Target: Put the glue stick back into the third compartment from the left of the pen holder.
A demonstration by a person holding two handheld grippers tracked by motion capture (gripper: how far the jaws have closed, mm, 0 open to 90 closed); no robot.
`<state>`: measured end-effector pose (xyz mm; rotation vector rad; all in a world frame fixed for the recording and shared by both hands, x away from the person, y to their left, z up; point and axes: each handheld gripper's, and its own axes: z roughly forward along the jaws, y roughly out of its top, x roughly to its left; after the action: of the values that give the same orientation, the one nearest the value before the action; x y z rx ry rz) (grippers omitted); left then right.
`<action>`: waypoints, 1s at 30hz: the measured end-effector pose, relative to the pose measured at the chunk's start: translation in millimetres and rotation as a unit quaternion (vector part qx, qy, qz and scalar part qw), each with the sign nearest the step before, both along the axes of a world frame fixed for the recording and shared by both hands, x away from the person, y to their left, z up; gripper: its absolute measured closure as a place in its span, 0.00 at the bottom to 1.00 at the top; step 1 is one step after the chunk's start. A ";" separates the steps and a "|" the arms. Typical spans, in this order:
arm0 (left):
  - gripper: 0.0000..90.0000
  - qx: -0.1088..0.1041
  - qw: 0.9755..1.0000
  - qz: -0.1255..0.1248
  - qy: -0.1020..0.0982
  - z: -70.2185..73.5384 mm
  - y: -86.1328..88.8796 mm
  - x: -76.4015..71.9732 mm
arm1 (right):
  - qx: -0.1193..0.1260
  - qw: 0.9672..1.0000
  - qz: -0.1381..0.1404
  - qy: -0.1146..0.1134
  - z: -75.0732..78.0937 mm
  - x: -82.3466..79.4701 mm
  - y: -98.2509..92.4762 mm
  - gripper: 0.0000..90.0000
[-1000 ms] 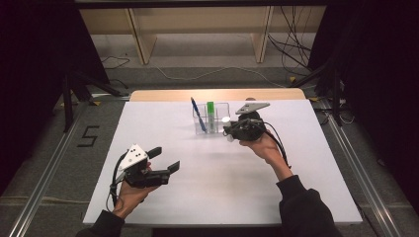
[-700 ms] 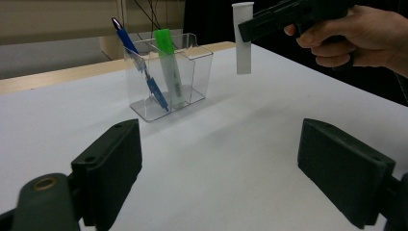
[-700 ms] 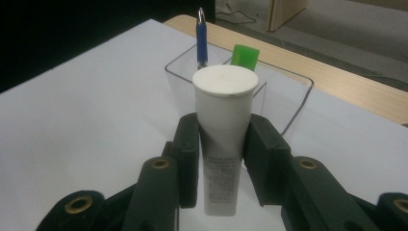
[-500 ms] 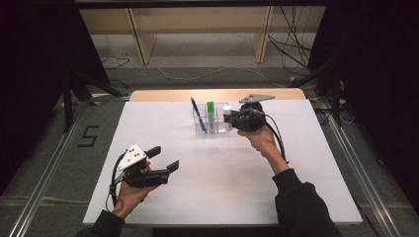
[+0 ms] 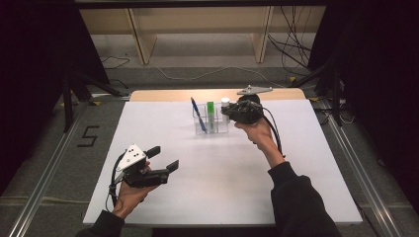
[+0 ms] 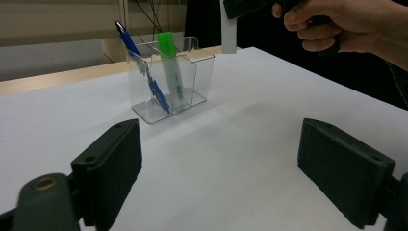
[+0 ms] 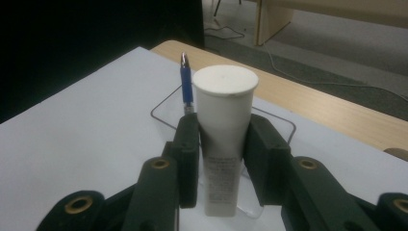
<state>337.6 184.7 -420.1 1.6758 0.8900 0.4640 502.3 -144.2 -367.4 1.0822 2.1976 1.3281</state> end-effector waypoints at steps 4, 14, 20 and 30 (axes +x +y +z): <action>0.17 -0.001 1.000 0.000 0.000 0.0 -0.1 0.1 | -0.001 1.000 -0.006 -0.001 3.3 5.1 1.5 0.76; 0.17 -0.004 1.000 0.002 0.000 0.1 -0.1 0.0 | -0.008 1.000 -0.021 -0.006 7.7 18.0 8.4 0.76; 0.17 0.000 1.000 0.000 0.000 0.1 0.0 0.0 | -0.013 0.999 -0.035 0.000 3.0 26.6 9.8 0.76; 0.17 -0.003 1.000 -0.001 -0.001 0.1 -0.1 -0.1 | -0.008 0.999 -0.051 0.010 -8.3 38.9 14.3 0.76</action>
<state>337.5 184.6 -420.0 1.6709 0.8877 0.4620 541.2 -130.0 -375.7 1.1916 2.1326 1.2592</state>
